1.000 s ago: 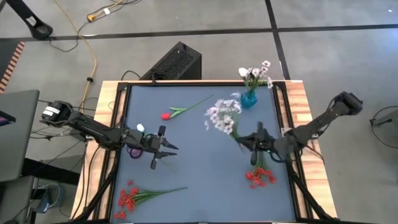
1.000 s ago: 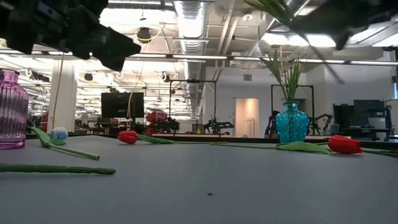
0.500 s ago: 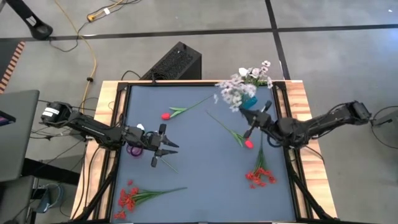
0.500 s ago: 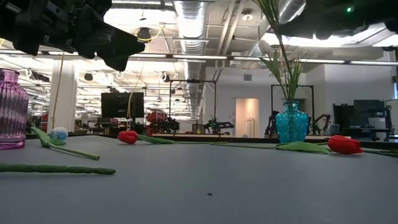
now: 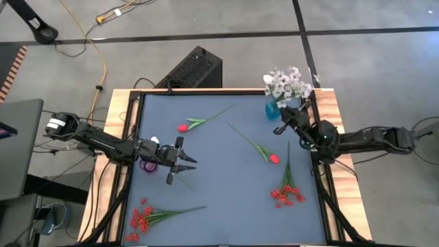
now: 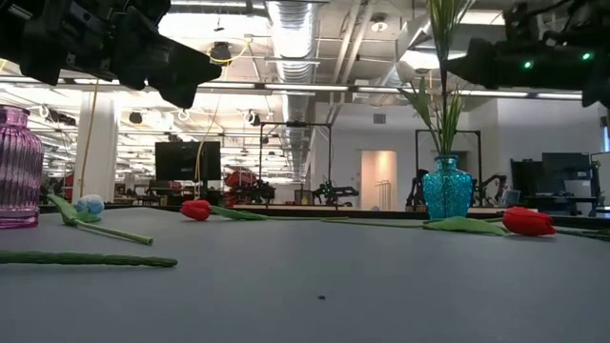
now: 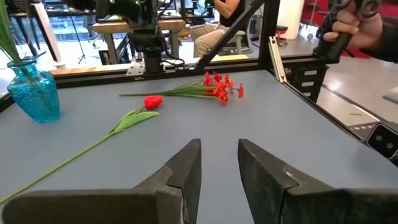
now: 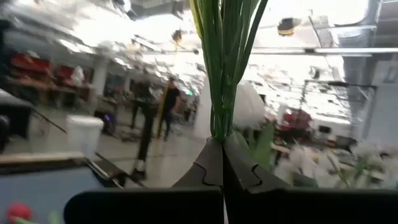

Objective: Sort flowers into vase by color
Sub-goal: Put the white flowers into the blue vase

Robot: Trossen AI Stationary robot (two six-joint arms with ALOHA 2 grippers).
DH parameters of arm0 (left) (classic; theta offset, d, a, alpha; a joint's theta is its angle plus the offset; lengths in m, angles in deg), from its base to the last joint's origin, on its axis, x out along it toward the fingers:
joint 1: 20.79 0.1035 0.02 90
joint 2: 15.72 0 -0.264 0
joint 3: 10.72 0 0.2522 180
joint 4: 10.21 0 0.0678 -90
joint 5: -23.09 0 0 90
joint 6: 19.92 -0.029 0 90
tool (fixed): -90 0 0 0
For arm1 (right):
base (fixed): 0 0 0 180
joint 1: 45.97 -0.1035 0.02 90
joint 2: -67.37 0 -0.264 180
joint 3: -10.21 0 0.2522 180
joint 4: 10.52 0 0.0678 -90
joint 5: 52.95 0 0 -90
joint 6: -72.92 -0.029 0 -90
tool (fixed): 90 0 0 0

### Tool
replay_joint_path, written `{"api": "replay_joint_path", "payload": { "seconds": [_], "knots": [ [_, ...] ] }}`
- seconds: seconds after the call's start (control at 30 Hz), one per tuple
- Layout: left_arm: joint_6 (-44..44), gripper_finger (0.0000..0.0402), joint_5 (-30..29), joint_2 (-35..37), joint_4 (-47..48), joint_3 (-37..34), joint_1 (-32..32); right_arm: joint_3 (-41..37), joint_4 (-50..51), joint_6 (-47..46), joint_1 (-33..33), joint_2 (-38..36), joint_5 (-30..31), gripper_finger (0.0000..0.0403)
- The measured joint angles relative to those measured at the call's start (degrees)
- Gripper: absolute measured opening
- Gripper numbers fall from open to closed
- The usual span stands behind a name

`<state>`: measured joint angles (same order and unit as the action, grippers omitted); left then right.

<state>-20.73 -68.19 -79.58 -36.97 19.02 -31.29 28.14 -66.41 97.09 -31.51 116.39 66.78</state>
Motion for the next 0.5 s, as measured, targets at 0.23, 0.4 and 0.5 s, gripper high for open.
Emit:
{"api": "replay_joint_path", "payload": {
  "seconds": [0.23,0.4,0.5],
  "knots": [
    [0.0,0.0096,-0.5,0.0,-0.4,0.0,0.0,0.0,-0.1,-0.2,7.8,3.6,-2.8,0.0017],
    [-0.1,0.0096,-0.5,0.0,-0.4,0.0,0.0,0.0,-1.0,-0.5,10.4,5.0,-2.9,0.0017],
    [-0.3,0.0096,-0.5,0.0,-0.4,0.0,0.0,0.0,-2.9,-0.6,11.5,6.2,-3.0,0.0017]
  ]
}}
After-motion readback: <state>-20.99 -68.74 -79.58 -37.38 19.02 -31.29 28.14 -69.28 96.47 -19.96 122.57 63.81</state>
